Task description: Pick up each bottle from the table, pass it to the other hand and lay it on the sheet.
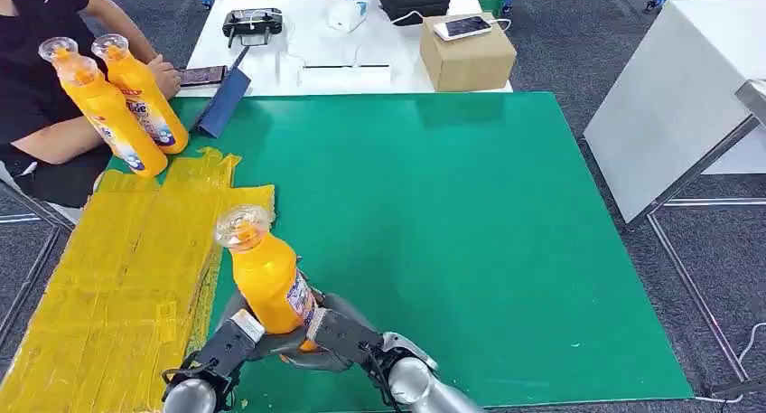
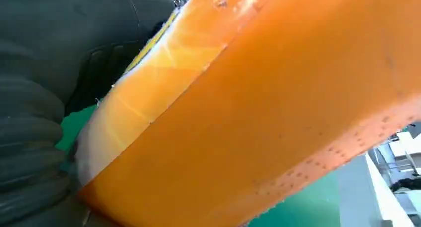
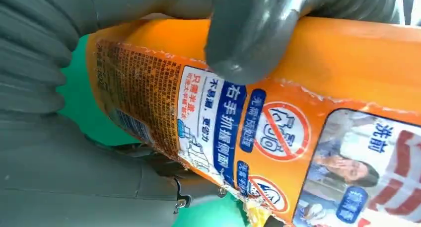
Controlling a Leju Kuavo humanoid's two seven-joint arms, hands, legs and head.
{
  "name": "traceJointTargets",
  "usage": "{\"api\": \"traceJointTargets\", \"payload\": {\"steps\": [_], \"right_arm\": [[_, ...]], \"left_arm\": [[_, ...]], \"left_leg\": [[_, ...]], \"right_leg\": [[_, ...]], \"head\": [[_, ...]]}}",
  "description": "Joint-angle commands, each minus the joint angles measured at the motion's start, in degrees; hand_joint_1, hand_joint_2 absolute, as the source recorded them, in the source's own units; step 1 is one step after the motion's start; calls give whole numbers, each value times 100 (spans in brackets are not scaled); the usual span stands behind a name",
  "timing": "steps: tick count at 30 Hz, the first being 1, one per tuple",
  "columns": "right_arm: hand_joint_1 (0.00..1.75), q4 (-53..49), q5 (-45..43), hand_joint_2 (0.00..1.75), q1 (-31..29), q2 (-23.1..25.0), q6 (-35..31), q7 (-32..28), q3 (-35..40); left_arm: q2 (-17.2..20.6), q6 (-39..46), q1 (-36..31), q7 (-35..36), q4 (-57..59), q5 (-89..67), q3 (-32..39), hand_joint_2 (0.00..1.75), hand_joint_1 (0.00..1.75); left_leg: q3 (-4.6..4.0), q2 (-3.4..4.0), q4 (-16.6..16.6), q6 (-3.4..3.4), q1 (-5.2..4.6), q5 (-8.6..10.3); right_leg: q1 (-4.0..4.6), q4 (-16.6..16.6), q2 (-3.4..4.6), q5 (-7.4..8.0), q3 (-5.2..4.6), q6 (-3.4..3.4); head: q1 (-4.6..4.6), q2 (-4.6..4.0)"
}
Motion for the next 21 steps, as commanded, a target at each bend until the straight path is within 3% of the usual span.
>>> {"api": "traceJointTargets", "payload": {"steps": [1,10,11,12,13,15,16,21], "right_arm": [[175,270,69,175,-135,54,37,-94,448],[175,55,183,175,55,-49,-112,-100,299],[166,31,207,175,75,-56,-135,-96,260],[54,7,236,175,83,-75,-156,-85,246],[0,-49,261,175,119,-81,-192,-84,174],[0,-255,306,175,281,-72,-238,-57,75],[0,-337,353,0,280,-121,-282,10,58],[0,-822,342,0,395,-397,-269,-53,-168]], "left_arm": [[-141,-476,-51,28,115,803,606,175,175],[-422,-562,94,64,-263,1594,1099,175,175],[-420,-551,108,55,-302,1634,1158,175,175],[-426,-534,120,39,-342,1693,1234,175,175],[-406,-537,131,39,-385,1700,1301,175,175],[-396,-459,138,-17,-484,1717,1556,175,175],[-387,-253,85,-106,-521,1535,1721,175,175],[-283,753,-252,-385,-600,430,2513,175,175]], "left_leg": [[22,2,2,-19,14,-12],[8,-10,-1,-9,11,-1],[16,-16,1,-13,14,-5],[7,-12,-1,-9,9,-1],[14,-15,2,-14,15,-5],[15,-10,1,-15,15,-6],[19,-11,2,-18,17,-9],[8,-12,3,-14,15,-3]], "right_leg": [[13,-3,17,-6,21,-22],[9,-7,-2,-1,7,-11],[11,-8,-4,-4,17,-16],[7,-7,-4,-1,6,-11],[12,-8,-3,-3,16,-16],[12,-7,2,-3,15,-17],[14,-7,3,-6,19,-21],[13,-3,-1,-2,6,-16]], "head": [[0,0],[2,0],[0,0],[0,0],[0,0],[2,0],[-2,0],[-2,0]]}}
